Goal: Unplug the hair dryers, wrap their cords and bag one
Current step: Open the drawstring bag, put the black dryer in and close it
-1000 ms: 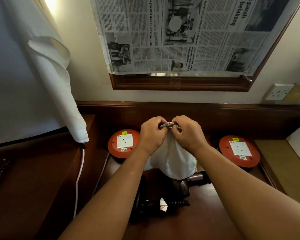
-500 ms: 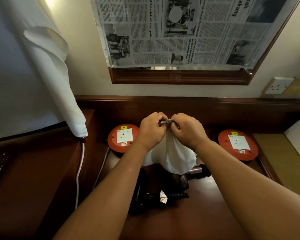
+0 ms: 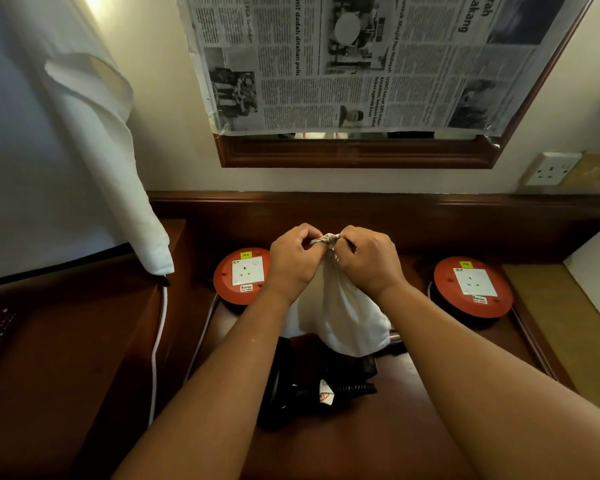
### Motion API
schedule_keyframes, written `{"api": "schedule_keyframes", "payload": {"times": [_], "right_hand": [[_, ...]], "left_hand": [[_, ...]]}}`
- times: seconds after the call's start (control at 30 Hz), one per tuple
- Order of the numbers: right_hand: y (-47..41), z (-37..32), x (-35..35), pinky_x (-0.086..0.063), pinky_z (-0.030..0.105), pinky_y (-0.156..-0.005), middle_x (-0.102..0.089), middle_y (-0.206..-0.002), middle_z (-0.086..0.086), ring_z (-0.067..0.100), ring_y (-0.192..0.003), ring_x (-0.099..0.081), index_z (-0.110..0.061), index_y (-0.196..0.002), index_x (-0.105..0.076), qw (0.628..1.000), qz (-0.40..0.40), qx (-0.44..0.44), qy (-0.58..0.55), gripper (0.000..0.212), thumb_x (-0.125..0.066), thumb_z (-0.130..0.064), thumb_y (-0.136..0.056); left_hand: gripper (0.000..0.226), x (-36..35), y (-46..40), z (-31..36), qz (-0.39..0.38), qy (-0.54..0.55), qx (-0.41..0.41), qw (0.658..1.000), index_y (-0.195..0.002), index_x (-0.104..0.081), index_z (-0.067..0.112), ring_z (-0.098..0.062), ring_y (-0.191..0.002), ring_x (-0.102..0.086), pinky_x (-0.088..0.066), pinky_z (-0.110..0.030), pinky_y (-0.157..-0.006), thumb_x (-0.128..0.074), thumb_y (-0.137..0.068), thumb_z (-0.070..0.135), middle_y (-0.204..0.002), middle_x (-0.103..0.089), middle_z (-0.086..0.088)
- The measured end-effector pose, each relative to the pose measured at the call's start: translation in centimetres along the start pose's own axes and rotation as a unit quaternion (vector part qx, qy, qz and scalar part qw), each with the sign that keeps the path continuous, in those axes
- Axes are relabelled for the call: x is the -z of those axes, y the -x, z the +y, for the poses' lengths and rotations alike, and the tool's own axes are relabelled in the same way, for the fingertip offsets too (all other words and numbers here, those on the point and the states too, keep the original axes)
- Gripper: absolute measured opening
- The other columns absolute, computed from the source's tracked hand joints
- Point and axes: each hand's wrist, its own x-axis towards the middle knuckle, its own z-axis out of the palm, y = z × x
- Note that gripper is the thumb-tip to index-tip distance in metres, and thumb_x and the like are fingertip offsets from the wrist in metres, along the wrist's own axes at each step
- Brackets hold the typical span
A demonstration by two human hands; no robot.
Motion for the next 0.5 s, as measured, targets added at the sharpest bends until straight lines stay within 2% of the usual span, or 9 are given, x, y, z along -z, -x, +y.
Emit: {"api": "schedule_keyframes", "payload": {"times": [0.2,0.3,0.4,0.43,0.5], "right_hand": [[-0.3,0.0,0.3,-0.038,0.028,-0.050,-0.056,-0.063,-0.001,0.016,-0.057,-0.052,-0.010,-0.076,-0.061,1.000,-0.011,-0.014,-0.001,0.020,-0.051,-0.016,-0.092],[-0.4,-0.1,0.1,-0.042,0.030,-0.051,-0.058,-0.065,-0.001,0.014,-0.058,-0.052,-0.011,-0.077,-0.061,1.000,-0.004,-0.027,-0.001,0.020,-0.050,-0.016,-0.092],[-0.4,0.0,0.3,-0.046,0.028,-0.059,-0.060,-0.076,-0.001,0.012,-0.067,-0.055,-0.012,-0.087,-0.063,0.999,-0.038,-0.008,-0.009,0.015,-0.050,-0.016,-0.094],[-0.5,0.1,0.4,-0.047,0.027,-0.062,-0.061,-0.081,-0.001,0.012,-0.071,-0.056,-0.012,-0.091,-0.063,0.999,-0.047,-0.001,-0.013,0.014,-0.050,-0.015,-0.094],[-0.8,0.2,0.5,-0.048,0.028,-0.067,-0.061,-0.087,0.001,0.014,-0.077,-0.056,-0.011,-0.096,-0.063,0.998,-0.051,0.009,-0.019,0.013,-0.051,-0.014,-0.094]], "left_hand": [[0.007,0.0,0.1,0.0,0.041,0.016,0.051,0.998,-0.080,-0.065,0.012,-0.009,-0.065,-0.055,-0.044,-0.018,-0.053,-0.066,-0.086,0.015,-0.072,-0.062,0.001],[0.010,0.0,0.2,0.4,0.049,-0.026,0.028,0.998,-0.077,-0.061,0.012,-0.009,-0.062,-0.051,-0.041,-0.016,-0.052,-0.063,-0.086,0.014,-0.068,-0.058,0.002],[0.015,0.5,-0.5,0.9,-0.058,-0.201,-0.011,0.978,-0.079,-0.055,0.021,-0.014,-0.072,-0.053,-0.040,-0.034,-0.075,-0.055,-0.091,0.031,-0.070,-0.054,0.007],[0.020,0.7,-0.8,1.1,-0.097,-0.252,-0.011,0.963,-0.079,-0.053,0.024,-0.016,-0.075,-0.054,-0.038,-0.037,-0.079,-0.051,-0.093,0.038,-0.071,-0.053,0.008],[0.025,1.0,-1.2,1.4,-0.132,-0.263,-0.008,0.956,-0.073,-0.050,0.025,-0.019,-0.077,-0.054,-0.039,-0.038,-0.077,-0.047,-0.094,0.040,-0.069,-0.051,0.009]]}}
